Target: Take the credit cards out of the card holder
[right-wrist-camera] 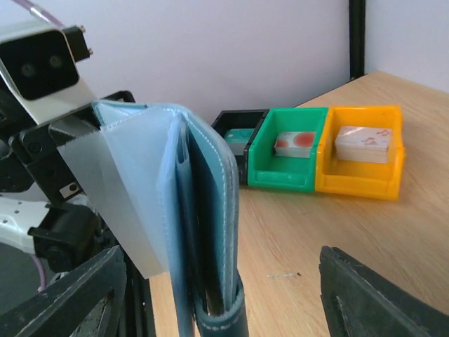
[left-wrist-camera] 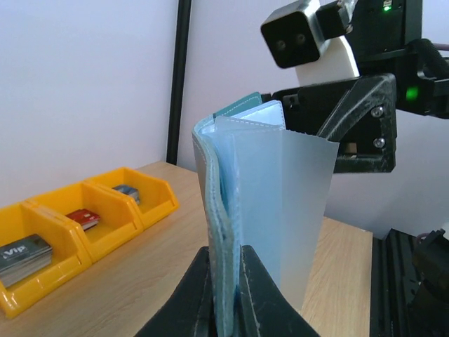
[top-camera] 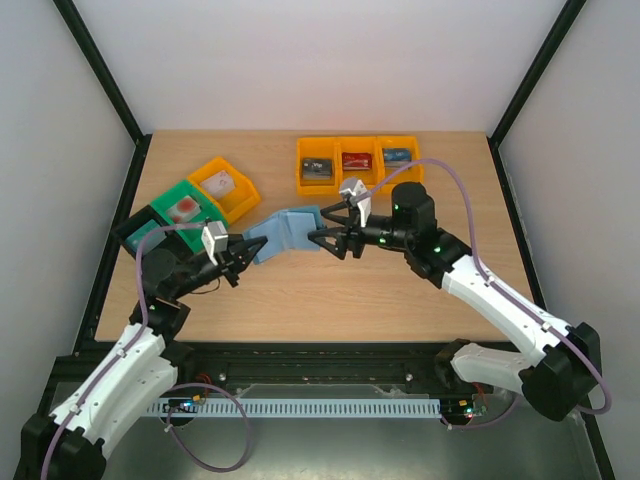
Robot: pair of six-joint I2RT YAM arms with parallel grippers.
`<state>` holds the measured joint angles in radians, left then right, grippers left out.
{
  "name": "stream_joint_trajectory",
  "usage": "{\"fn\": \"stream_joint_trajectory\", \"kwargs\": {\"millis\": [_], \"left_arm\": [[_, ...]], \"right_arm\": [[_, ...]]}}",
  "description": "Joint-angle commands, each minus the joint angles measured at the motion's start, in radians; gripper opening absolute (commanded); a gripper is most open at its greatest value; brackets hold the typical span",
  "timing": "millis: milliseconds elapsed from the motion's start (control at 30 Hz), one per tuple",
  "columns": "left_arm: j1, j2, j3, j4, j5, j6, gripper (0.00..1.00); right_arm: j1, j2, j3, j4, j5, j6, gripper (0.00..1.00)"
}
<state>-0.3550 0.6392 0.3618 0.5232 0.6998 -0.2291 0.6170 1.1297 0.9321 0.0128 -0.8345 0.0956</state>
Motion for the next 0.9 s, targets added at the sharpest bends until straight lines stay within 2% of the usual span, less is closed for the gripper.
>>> {"fn": "stream_joint_trajectory", "kwargs": {"millis": [0, 67, 167, 333, 533, 700, 867], "left_arm": [[0.002, -0.029, 0.02, 0.065, 0.04, 0.017, 0.02], [0.002, -0.038, 0.021, 0.064, 0.064, 0.043, 0.02], [0.002, -0.046, 0.018, 0.064, 0.059, 0.06, 0.02], [0.004, -0.051, 0.015, 0.077, 0.052, 0.079, 0.02], [0.003, -0.051, 0.017, 0.079, 0.065, 0.088, 0.02], [0.004, -0.053, 0.014, 0.086, 0.065, 0.083, 0.02], [0.003, -0.058, 0.017, 0.075, 0.067, 0.089, 0.02]], "right_arm": [[0.021, 0.015, 0.031, -0.004, 0.051, -0.039, 0.73], [0.021, 0.013, 0.031, -0.007, 0.079, -0.046, 0.72], [0.021, 0.002, 0.071, -0.098, 0.071, -0.117, 0.73], [0.021, -0.085, 0.099, -0.179, 0.043, -0.215, 0.81], [0.021, -0.091, 0.093, -0.189, 0.151, -0.183, 0.79], [0.021, -0.026, 0.116, -0.142, 0.067, -0.118, 0.77], [0.025, -0.015, 0.116, -0.133, 0.08, -0.112, 0.77]]}}
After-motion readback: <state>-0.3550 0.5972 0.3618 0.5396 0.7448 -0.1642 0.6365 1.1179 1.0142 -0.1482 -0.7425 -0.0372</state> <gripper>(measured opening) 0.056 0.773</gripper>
